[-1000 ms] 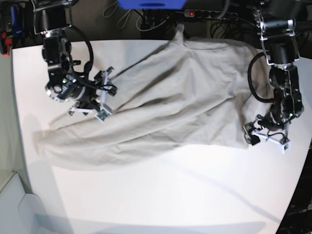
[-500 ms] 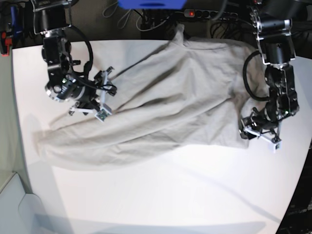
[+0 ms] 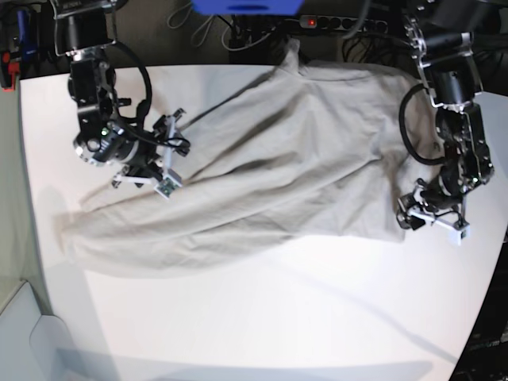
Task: Layout the t-shirt on the table in an organized manner, then fold the t-shirt properly
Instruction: 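Move the left gripper along the t-shirt and grasp its side edge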
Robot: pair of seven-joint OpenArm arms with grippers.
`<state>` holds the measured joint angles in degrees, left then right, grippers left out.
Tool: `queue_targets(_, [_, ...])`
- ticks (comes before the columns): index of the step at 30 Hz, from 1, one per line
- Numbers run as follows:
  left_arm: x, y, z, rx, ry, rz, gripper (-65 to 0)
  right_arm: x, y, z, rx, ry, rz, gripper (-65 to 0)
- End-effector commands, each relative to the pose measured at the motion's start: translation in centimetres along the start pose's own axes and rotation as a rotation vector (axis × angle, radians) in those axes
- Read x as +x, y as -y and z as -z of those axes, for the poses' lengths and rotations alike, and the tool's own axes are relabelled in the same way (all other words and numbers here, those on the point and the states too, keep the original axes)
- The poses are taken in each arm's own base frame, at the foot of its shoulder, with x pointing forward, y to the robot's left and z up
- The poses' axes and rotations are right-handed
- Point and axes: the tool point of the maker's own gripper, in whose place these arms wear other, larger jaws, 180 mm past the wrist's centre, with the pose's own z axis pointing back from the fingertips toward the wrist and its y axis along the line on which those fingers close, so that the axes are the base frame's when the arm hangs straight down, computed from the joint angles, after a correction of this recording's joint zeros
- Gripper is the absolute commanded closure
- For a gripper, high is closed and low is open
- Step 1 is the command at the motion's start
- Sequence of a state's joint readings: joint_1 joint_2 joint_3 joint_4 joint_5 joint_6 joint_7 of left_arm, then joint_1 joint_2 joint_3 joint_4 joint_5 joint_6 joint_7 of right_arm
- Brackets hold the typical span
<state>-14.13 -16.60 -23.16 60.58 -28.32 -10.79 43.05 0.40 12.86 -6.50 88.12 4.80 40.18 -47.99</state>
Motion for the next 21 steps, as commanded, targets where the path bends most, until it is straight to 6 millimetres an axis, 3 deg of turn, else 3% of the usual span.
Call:
queue_targets(1, [2.0, 0.3, -0.2, -0.014, 0.048, 0.008, -44.5, 0.0, 0.8, -0.3, -0.022, -0.007, -0.010, -31.1])
queue_targets(12, [0.4, -0.6, 0.6, -0.001, 0.021, -0.022, -44.0, -0.4, 0.4, -0.2, -0.014, -0.011, -0.006, -31.1])
queue_targets(21, [-0.4, 0.6, 1.1, -0.019, -0.007, 0.018, -25.3, -0.4, 0.4, -0.3, -0.015, -0.015, -0.007, -31.1])
